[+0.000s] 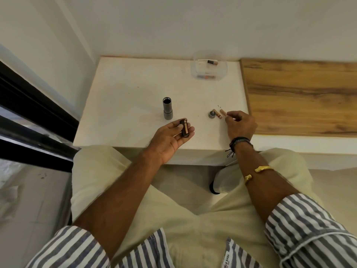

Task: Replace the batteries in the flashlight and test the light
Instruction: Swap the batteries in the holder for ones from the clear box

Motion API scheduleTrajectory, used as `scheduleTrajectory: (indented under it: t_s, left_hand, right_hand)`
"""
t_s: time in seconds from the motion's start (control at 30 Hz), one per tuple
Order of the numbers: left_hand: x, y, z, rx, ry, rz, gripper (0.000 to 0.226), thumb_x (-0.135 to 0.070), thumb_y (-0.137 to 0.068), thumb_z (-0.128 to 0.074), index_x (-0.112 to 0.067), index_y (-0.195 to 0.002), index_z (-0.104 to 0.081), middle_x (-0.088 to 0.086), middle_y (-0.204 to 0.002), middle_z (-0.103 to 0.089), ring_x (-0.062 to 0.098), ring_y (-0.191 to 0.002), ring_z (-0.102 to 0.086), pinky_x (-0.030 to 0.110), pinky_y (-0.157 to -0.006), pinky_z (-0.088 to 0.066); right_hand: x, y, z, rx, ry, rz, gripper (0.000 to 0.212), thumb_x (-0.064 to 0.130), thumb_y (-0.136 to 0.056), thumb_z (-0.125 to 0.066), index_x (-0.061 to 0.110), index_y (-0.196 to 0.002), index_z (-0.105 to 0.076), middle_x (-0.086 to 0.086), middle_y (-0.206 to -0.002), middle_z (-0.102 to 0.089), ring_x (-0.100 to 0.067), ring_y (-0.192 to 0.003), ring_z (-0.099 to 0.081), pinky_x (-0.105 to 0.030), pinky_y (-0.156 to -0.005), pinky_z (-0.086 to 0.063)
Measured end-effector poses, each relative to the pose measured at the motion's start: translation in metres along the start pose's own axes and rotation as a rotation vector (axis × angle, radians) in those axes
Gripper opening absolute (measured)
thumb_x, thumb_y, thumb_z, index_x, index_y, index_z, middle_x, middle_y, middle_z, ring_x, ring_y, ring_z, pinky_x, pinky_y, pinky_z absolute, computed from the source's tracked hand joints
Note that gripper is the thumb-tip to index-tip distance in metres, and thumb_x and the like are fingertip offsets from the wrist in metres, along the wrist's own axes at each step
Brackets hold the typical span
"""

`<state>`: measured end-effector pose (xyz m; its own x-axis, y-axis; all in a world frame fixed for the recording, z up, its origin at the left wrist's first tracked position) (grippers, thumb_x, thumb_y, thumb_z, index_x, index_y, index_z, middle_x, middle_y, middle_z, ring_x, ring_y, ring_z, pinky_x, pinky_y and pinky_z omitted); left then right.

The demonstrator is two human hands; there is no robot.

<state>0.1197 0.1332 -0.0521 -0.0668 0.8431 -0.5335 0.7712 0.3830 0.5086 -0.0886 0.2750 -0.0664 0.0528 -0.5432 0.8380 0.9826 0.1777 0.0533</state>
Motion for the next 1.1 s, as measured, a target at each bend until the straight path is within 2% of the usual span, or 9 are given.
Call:
scheduleTrajectory:
  t_s: [0.1,0.17,0.33,0.4,0.53,0.67,0.77,0.9,1.1]
  left_hand:
    - [-0.001,0.002,-0.004,0.048,-0.011,-0.015,0.031,0.004,-0.1,-0.046,0.005,-0.13,-0.054,0.022,-0.111,-0.068,0.034,-0.108,-0.068,0.044,-0.096,-0.056]
    - [-0.002,0.002,-0.004,0.054,-0.044,-0.027,0.031,0.002,-0.1,-0.047,0.001,-0.13,-0.056,0.02,-0.115,-0.069,0.032,-0.11,-0.067,0.044,-0.096,-0.055]
    - [-0.004,0.003,-0.001,0.046,-0.097,-0.042,0.031,-0.002,-0.1,-0.05,-0.004,-0.13,-0.058,0.017,-0.12,-0.069,0.028,-0.11,-0.067,0.039,-0.095,-0.055]
    - [-0.005,0.004,-0.001,0.048,-0.111,-0.054,0.032,-0.003,-0.1,-0.052,-0.004,-0.131,-0.058,0.017,-0.12,-0.068,0.028,-0.11,-0.067,0.039,-0.096,-0.055]
    - [-0.005,0.004,0.0,0.025,-0.158,-0.09,0.031,-0.001,-0.1,-0.051,-0.001,-0.13,-0.057,0.018,-0.118,-0.068,0.03,-0.109,-0.066,0.041,-0.096,-0.054]
    - [-0.004,0.002,-0.002,-0.015,-0.256,-0.143,0.026,0.004,-0.099,-0.051,0.0,-0.122,-0.062,0.018,-0.114,-0.065,0.033,-0.109,-0.066,0.043,-0.095,-0.055]
    - [-0.004,0.001,-0.001,-0.055,-0.357,-0.204,0.029,0.005,-0.097,-0.053,0.002,-0.125,-0.061,0.016,-0.111,-0.066,0.03,-0.105,-0.066,0.045,-0.097,-0.055]
    - [-0.004,0.004,-0.003,-0.032,-0.455,-0.24,0.031,0.005,-0.096,-0.055,-0.001,-0.126,-0.062,0.014,-0.114,-0.07,0.027,-0.105,-0.069,0.04,-0.093,-0.056]
    - [-0.005,0.009,-0.006,-0.011,-0.53,-0.271,0.029,0.004,-0.095,-0.058,-0.006,-0.121,-0.066,0.013,-0.113,-0.073,0.028,-0.106,-0.07,0.042,-0.094,-0.056]
  right_hand:
    - [0.0,0.0,-0.003,0.008,0.057,0.003,0.012,0.024,-0.084,-0.076,0.024,-0.095,-0.081,0.012,-0.082,-0.071,-0.002,-0.066,-0.058,-0.013,-0.057,-0.04]
    - [-0.001,0.001,-0.005,0.027,0.091,0.009,0.012,0.026,-0.084,-0.076,0.026,-0.094,-0.082,0.011,-0.082,-0.071,-0.006,-0.068,-0.059,-0.014,-0.055,-0.039]
    - [0.0,0.002,-0.005,0.042,0.113,0.034,0.012,0.029,-0.084,-0.076,0.026,-0.094,-0.081,0.012,-0.078,-0.068,-0.008,-0.07,-0.061,-0.024,-0.063,-0.051]
    - [0.004,0.005,-0.003,0.036,0.11,0.046,0.015,0.034,-0.084,-0.078,0.026,-0.097,-0.08,0.012,-0.084,-0.069,-0.006,-0.069,-0.06,-0.021,-0.06,-0.047]
    - [0.026,0.02,0.005,0.026,-0.056,0.047,0.009,0.028,-0.085,-0.078,0.025,-0.093,-0.078,0.01,-0.088,-0.072,-0.006,-0.076,-0.065,-0.026,-0.07,-0.055]
    - [0.047,0.057,-0.006,0.353,-0.324,-0.129,0.014,0.007,-0.087,-0.069,0.018,-0.087,-0.078,0.002,-0.081,-0.075,-0.01,-0.065,-0.067,-0.025,-0.057,-0.056]
    - [0.056,0.087,-0.016,0.566,-0.432,-0.253,0.01,0.003,-0.09,-0.067,0.009,-0.092,-0.075,-0.002,-0.077,-0.072,-0.013,-0.065,-0.067,-0.026,-0.057,-0.058]
    - [0.058,0.103,-0.022,0.658,-0.492,-0.368,0.009,0.001,-0.093,-0.066,0.004,-0.101,-0.07,-0.013,-0.085,-0.072,-0.02,-0.071,-0.069,-0.033,-0.069,-0.064]
    - [0.055,0.101,-0.022,0.676,-0.54,-0.402,0.004,0.002,-0.095,-0.065,0.002,-0.097,-0.068,-0.013,-0.081,-0.071,-0.015,-0.065,-0.071,-0.031,-0.069,-0.065]
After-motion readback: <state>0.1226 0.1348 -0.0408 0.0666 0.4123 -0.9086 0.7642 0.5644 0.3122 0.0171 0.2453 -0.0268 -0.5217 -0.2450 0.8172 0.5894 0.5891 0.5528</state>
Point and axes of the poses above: each hand's wrist, its own y-axis away from the middle knuckle, its own z-axis out of the back of the hand, x = y × z, the point moved 4 cm from there along -y, towards the middle knuckle
